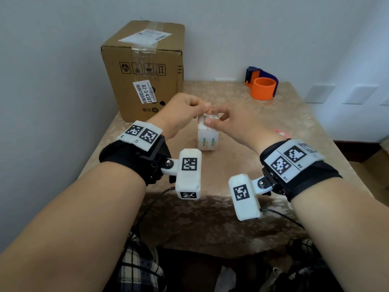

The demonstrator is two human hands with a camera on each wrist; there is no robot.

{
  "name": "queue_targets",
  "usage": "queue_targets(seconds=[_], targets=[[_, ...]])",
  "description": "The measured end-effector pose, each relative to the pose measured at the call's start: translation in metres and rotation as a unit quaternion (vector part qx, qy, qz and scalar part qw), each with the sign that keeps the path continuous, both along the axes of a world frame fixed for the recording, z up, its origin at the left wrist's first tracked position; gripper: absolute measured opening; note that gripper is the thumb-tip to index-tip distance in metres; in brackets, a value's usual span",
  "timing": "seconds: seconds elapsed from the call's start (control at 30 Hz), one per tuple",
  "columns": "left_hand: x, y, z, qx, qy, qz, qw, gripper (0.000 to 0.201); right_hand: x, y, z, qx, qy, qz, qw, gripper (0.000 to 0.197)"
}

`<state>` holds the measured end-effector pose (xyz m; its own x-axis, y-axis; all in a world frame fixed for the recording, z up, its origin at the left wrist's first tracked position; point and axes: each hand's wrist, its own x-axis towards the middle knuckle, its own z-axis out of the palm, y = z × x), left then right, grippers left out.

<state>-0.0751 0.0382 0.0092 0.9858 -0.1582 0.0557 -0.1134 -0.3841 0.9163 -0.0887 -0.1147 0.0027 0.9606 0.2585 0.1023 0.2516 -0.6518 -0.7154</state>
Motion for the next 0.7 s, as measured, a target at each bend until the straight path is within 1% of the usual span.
queue_targets(seconds=[0.07, 0.13, 0.2, 0.23, 0.27, 0.3, 0.33, 0.4, 0.47, 0.53, 0.57, 0.6, 0.63, 0.7], targets=[[0.0017, -0.0003, 0.0004, -0.007, -0.016, 0.012, 1.0, 0.015, 0.002, 0.0031, -0.0021, -0.027, -0.029, 0.002, 0.999, 0.03], [0.0033, -0.001, 0.0003, -0.018, -0.025, 0.03, 0.999, 0.015, 0.0028, 0.0052, -0.0015, -0.025, -0.052, -0.017, 0.998, 0.028], [0.0035, -0.0009, 0.001, -0.028, -0.008, 0.036, 0.999, 0.012, 0.0044, 0.0043, -0.0006, -0.013, -0.072, -0.041, 0.996, 0.028], [0.0033, -0.0001, 0.0015, -0.03, 0.002, 0.032, 0.999, 0.007, 0.0046, 0.0037, 0.0002, -0.01, -0.079, -0.046, 0.996, 0.026], [0.0022, 0.0007, 0.0023, -0.03, 0.005, 0.025, 0.999, 0.002, 0.0049, 0.0034, 0.0003, -0.001, -0.082, -0.048, 0.996, 0.023], [0.0018, 0.0018, 0.0019, -0.025, 0.002, 0.02, 0.999, 0.008, 0.0051, 0.0033, 0.0006, 0.013, -0.081, -0.048, 0.995, 0.02], [0.0015, 0.0026, 0.0011, -0.019, -0.003, 0.018, 1.0, 0.01, 0.0055, 0.0031, 0.0002, 0.026, -0.079, -0.047, 0.995, 0.019], [0.0004, 0.0044, 0.0, -0.019, -0.008, 0.017, 1.0, 0.006, 0.0057, 0.0031, -0.0008, 0.036, -0.073, -0.038, 0.996, 0.017], [0.0009, 0.0064, -0.0012, -0.029, -0.009, 0.017, 0.999, 0.009, 0.0053, 0.0034, -0.0021, 0.031, -0.081, -0.027, 0.996, 0.014], [0.0009, 0.0071, -0.003, -0.034, -0.013, 0.012, 0.999, 0.003, 0.0057, 0.0036, -0.0037, 0.055, -0.085, -0.026, 0.995, 0.01], [0.0006, 0.0066, -0.004, -0.037, -0.019, 0.014, 0.999, 0.004, 0.0065, 0.0034, -0.0046, 0.075, -0.082, -0.026, 0.993, 0.016], [0.0009, 0.0061, -0.0055, -0.04, -0.026, 0.02, 0.999, 0.008, 0.0074, 0.0029, -0.0056, 0.088, -0.079, -0.022, 0.993, 0.022], [0.0007, 0.0053, -0.0064, -0.043, -0.032, 0.025, 0.998, 0.012, 0.0082, 0.0025, -0.0058, 0.081, -0.078, -0.019, 0.993, 0.028], [0.0, 0.0045, -0.007, -0.047, -0.043, 0.026, 0.998, 0.012, 0.0097, 0.0012, -0.0046, 0.034, -0.087, -0.011, 0.996, 0.035]])
